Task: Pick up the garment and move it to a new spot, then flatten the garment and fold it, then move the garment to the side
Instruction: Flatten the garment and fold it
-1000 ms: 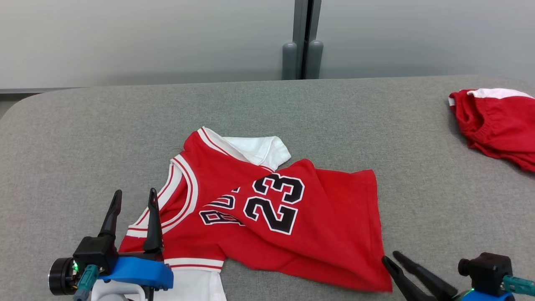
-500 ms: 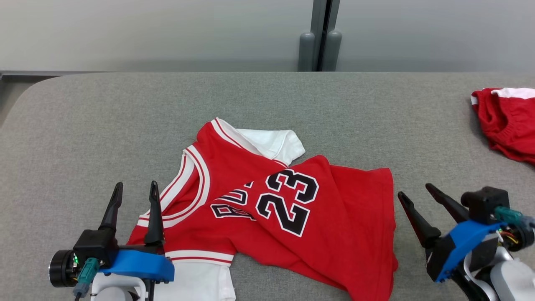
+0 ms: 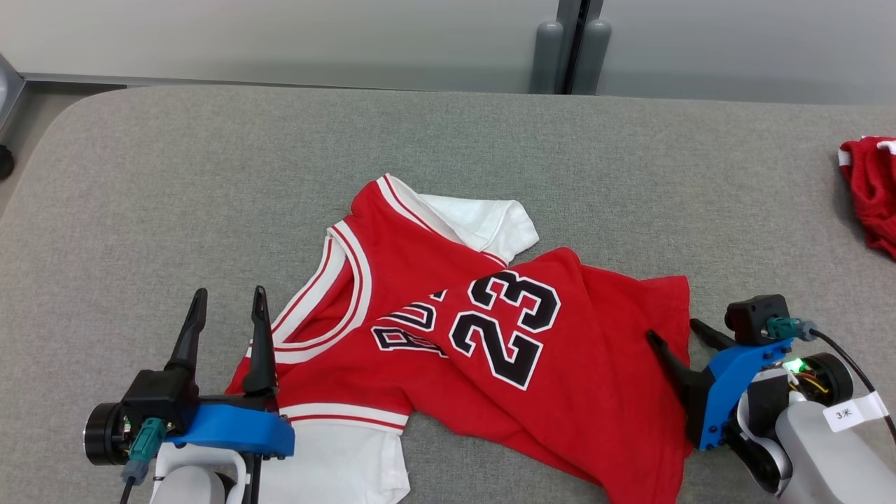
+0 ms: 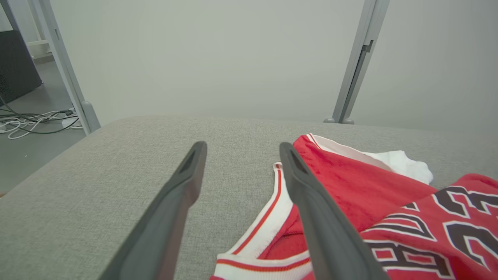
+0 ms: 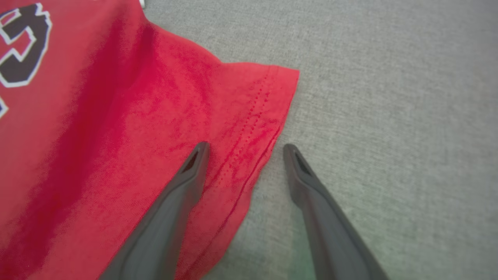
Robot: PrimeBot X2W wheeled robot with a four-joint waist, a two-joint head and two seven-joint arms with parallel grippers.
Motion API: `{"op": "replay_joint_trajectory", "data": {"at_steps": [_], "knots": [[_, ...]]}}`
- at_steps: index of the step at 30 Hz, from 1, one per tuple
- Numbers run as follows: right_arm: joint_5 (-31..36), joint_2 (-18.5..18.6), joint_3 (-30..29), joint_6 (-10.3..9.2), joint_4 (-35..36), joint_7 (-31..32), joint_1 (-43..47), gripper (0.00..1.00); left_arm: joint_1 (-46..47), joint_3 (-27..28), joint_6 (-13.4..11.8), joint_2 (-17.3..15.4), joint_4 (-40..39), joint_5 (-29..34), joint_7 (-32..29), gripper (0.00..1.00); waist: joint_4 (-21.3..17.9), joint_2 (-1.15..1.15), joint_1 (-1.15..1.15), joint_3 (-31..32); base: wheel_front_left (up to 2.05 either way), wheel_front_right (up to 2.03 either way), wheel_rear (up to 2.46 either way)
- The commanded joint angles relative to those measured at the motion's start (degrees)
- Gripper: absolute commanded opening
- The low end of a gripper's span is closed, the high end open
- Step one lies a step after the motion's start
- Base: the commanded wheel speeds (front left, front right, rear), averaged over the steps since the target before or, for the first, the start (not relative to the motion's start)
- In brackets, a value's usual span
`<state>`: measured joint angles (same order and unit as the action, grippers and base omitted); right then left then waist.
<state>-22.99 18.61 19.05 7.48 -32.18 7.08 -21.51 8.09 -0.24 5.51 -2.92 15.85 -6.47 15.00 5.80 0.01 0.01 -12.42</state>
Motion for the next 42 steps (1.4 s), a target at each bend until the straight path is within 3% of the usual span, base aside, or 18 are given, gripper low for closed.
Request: {"op": "replay_joint_trajectory", "data": {"at_steps": [1,2,3,13,22,23,24,25,30,34,42], "knots": [[-1.2,-0.5,0.9,0.03,-1.0,0.5,-1.1,0.82,0.5,0.4,-0.2,0.1,-0.1,0.0,0.3,1.0,0.1,-0.01,-0.01,-0.1,0.0,0.0,0.0],[-2.2,-0.7,1.6,0.03,-1.5,0.4,-1.4,0.22,0.6,0.5,-0.1,0.1,-0.1,0.0,0.2,1.0,0.1,-0.01,-0.01,-0.1,0.0,0.0,0.0],[-3.0,-0.6,2.2,0.03,-1.6,0.1,-2.0,0.0,0.6,0.5,-0.1,0.1,-0.1,0.0,0.2,1.0,0.1,-0.01,-0.01,-0.2,0.0,0.0,0.0],[-3.4,2.3,0.5,0.02,-5.3,-7.6,-16.2,0.0,1.8,-0.3,-0.3,0.0,-0.5,-0.3,0.3,1.0,1.1,-0.01,-0.01,-1.8,0.0,0.0,0.0],[-1.9,-0.6,-0.1,0.02,-19.3,-10.9,-29.8,0.0,4.0,-1.6,0.0,0.1,0.1,-0.9,0.2,1.0,3.2,-0.01,-0.01,-4.3,0.0,0.0,0.0],[-1.8,-1.0,0.2,0.02,-20.9,-11.4,-30.6,0.15,4.1,-1.5,0.0,0.0,0.1,-1.0,0.3,1.0,3.2,-0.01,-0.01,-4.4,0.0,0.0,0.0],[-1.9,-1.2,0.4,0.02,-22.6,-11.6,-31.1,0.78,4.1,-1.5,0.0,0.1,0.1,-1.0,0.3,1.0,3.2,-0.01,-0.01,-4.4,0.0,0.0,0.0],[-2.1,-1.4,0.5,0.02,-23.8,-12.6,-31.4,1.0,4.0,-1.5,-0.1,0.1,0.2,-1.0,0.2,1.0,3.2,-0.01,-0.01,-4.3,0.0,0.0,0.0],[-3.2,-1.3,1.0,0.02,-27.0,-18.8,-29.6,1.0,2.9,-1.1,-0.4,0.1,0.5,-0.5,0.3,1.0,2.4,-0.01,-0.01,-2.8,0.0,0.0,0.0],[-4.8,0.1,-0.6,0.02,-24.6,-21.9,-25.8,1.0,1.5,0.1,-0.3,0.0,0.6,0.3,0.3,1.0,0.9,-0.01,-0.01,-0.8,0.0,0.0,0.0],[-1.0,1.0,-8.5,0.03,-6.6,-22.3,-10.3,1.0,-1.4,2.5,0.0,-0.8,0.4,1.5,0.3,1.0,-2.5,-0.01,-0.01,2.7,0.0,0.0,0.0]]}}
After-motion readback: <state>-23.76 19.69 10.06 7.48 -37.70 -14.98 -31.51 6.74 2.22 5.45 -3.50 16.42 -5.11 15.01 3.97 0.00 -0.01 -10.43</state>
